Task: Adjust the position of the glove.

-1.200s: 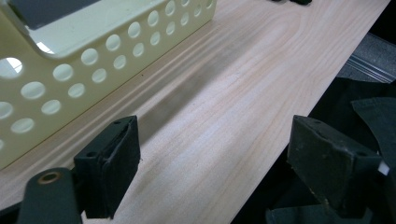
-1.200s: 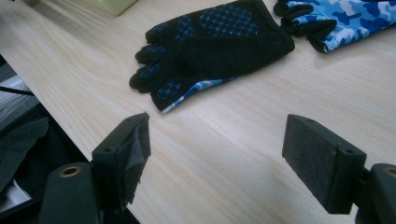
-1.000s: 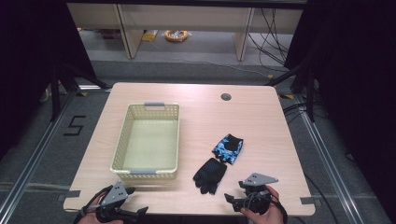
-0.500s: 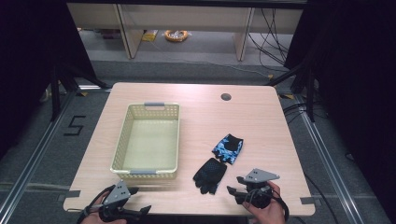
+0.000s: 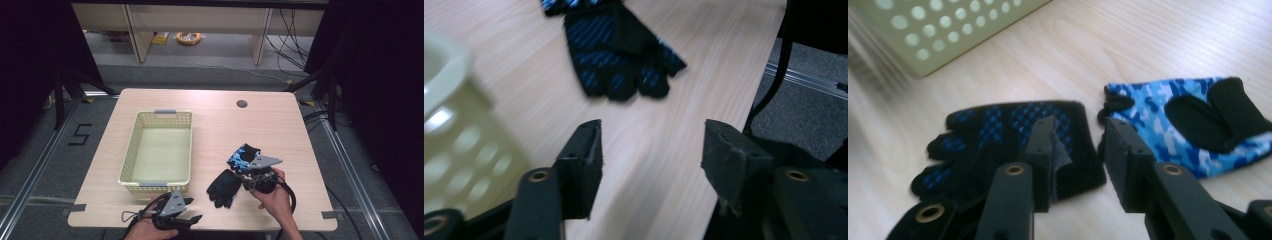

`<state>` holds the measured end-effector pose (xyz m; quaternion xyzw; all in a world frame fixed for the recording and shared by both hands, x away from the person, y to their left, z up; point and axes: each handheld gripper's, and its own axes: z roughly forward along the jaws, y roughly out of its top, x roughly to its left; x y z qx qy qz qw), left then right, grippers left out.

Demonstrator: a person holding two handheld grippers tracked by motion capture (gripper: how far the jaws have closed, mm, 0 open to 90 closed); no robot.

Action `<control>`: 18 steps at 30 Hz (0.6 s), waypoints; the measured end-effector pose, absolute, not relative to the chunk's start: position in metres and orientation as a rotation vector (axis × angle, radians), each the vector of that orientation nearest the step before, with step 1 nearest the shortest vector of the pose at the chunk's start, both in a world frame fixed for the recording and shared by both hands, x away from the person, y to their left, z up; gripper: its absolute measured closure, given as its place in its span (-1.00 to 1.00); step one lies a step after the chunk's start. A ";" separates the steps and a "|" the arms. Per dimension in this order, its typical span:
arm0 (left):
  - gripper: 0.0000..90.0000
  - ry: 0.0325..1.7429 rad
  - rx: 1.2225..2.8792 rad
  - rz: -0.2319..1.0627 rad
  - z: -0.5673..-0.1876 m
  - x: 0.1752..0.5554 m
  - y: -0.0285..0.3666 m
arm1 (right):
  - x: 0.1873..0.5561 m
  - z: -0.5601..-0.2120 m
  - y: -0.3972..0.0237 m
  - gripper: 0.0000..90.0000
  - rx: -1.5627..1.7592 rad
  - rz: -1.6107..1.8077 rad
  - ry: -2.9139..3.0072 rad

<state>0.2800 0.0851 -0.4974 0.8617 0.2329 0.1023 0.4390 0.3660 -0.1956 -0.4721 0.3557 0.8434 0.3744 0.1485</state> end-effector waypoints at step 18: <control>0.20 0.537 2.259 0.309 -0.508 0.304 0.028 | 0.399 -0.493 -0.180 0.53 1.132 1.050 2.524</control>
